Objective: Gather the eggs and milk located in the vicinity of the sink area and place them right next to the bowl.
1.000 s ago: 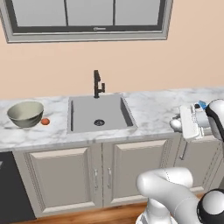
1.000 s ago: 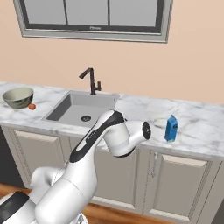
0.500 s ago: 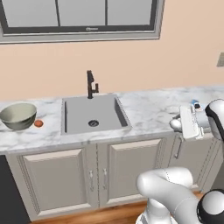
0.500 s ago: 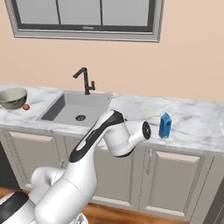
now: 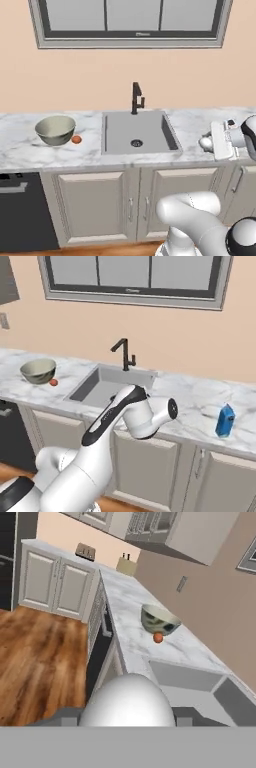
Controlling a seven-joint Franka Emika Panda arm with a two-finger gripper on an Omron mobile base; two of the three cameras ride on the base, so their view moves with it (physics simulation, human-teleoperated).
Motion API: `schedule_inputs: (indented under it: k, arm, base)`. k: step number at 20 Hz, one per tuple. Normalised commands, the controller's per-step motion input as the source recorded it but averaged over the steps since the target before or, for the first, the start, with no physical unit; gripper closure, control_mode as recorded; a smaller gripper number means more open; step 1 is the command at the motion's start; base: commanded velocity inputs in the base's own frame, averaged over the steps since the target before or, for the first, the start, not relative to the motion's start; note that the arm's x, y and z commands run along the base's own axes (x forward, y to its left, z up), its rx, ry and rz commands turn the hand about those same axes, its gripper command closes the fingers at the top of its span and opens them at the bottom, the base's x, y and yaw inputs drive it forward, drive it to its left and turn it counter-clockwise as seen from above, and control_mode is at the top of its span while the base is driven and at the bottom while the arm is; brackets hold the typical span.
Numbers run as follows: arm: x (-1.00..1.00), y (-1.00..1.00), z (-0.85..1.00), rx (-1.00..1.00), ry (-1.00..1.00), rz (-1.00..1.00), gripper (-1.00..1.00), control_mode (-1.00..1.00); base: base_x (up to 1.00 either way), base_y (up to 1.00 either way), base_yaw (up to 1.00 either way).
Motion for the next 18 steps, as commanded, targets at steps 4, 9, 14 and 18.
schedule_inputs:
  k: [4, 9, 14, 18]
  arm:
    - [0.00, 0.00, 0.00, 0.00, 0.00, 0.00, 1.00, 1.00]
    - [0.00, 0.00, 0.00, 0.00, 0.00, 0.00, 1.00, 1.00]
    - [0.00, 0.00, 0.00, 0.00, 0.00, 0.00, 1.00, 1.00]
    - [0.00, 0.00, 0.00, 0.00, 0.00, 0.00, 1.00, 1.00]
  base:
    - [0.36, 0.71, 0.47]
    - [0.09, 0.73, 0.41]
    - [0.07, 0.29, 0.08]
    - [0.35, 0.00, -0.20]
